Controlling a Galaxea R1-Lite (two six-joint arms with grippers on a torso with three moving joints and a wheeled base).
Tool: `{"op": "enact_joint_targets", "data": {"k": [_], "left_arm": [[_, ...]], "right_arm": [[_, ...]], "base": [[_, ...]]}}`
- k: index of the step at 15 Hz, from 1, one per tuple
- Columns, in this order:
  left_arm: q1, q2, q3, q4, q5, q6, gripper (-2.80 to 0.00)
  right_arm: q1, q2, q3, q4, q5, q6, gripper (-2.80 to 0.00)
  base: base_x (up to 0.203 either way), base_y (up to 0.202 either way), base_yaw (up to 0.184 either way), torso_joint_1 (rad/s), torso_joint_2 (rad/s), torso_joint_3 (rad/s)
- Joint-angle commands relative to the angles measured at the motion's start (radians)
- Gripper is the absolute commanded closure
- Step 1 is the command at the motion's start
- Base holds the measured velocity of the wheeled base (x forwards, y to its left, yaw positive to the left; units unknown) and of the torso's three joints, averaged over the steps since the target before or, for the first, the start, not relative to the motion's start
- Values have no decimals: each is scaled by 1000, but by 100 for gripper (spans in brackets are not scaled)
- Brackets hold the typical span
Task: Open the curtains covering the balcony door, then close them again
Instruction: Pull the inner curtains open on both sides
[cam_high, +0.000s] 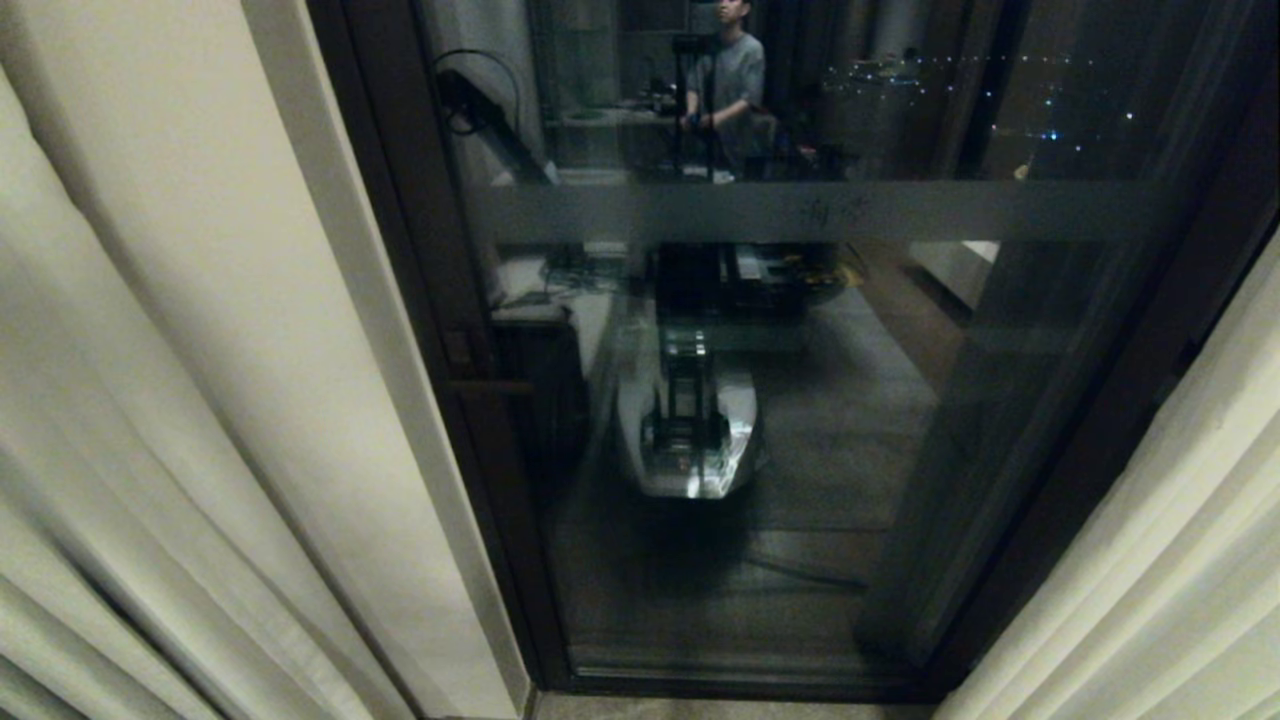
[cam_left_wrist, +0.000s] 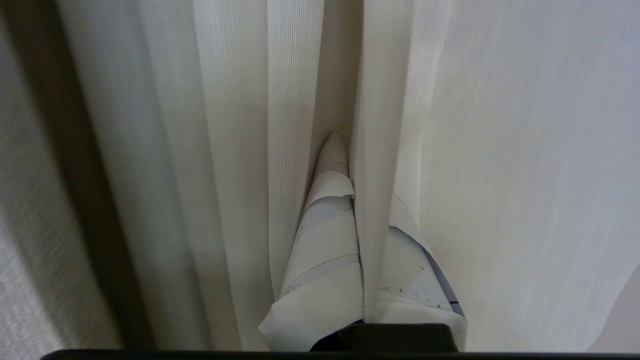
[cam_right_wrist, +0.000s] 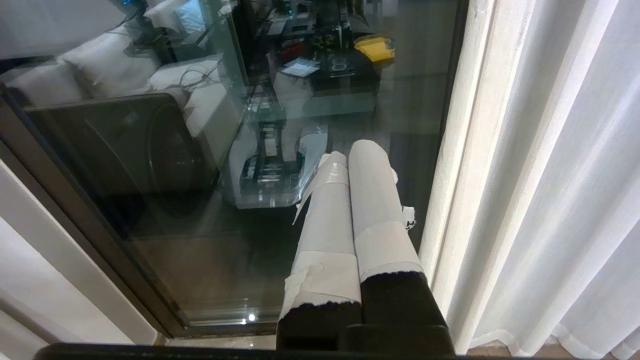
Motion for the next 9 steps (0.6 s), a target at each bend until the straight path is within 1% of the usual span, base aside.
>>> {"op": "enact_joint_targets", "data": {"k": [1, 9], "left_arm": [[10, 17, 0, -6, -3, 0, 0], [-3, -28, 3, -3, -5, -1, 0]], "right_arm": [[0, 0, 0, -1, 0, 1, 0], [0, 0, 0, -1, 0, 1, 0]], "base": [[0, 0, 0, 0, 0, 0], [0, 0, 0, 0, 0, 0]]}}
